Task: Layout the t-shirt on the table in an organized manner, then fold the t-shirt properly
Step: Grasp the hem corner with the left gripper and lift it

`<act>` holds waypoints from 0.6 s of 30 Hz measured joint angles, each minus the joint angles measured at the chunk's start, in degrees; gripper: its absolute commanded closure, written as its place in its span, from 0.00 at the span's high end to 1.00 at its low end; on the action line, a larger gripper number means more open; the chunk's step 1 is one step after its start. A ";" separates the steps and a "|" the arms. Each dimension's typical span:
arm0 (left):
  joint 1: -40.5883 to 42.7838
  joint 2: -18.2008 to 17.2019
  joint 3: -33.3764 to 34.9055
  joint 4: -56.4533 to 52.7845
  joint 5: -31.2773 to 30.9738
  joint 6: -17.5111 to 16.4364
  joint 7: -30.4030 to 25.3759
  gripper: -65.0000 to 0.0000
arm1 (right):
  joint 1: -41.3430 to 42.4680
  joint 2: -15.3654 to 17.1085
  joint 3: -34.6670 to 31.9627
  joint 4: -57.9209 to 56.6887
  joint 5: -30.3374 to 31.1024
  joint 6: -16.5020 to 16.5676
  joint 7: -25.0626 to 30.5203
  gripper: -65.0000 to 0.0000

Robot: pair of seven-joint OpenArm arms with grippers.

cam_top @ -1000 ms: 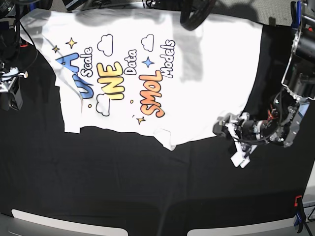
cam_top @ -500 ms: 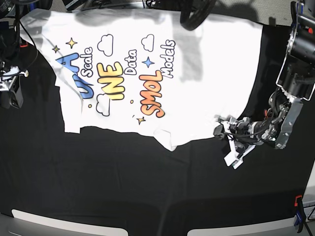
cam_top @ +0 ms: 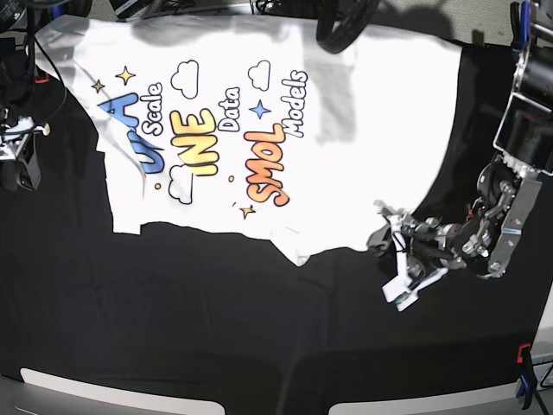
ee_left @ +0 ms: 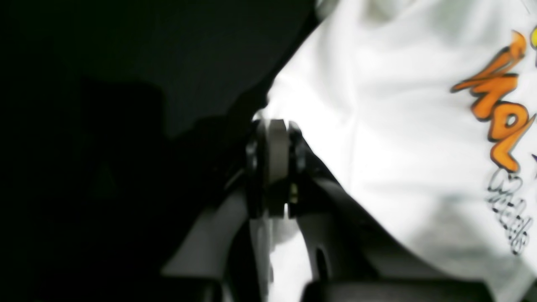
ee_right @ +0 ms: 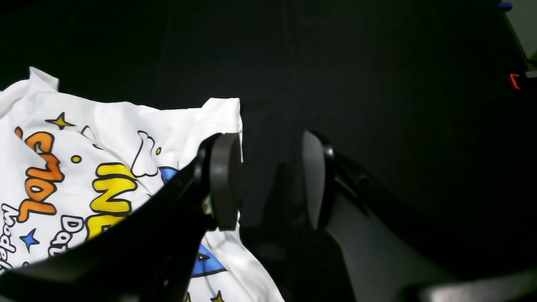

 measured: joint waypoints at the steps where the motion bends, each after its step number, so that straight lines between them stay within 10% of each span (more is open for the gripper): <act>1: 0.87 -0.61 0.00 3.02 0.02 0.13 -0.02 0.00 | 0.00 0.00 0.00 0.00 0.00 0.00 0.00 0.37; 18: 30.75 -7.63 -0.04 46.62 7.74 0.81 1.33 0.00 | -0.02 0.00 0.00 -0.02 -0.02 0.00 -0.15 0.37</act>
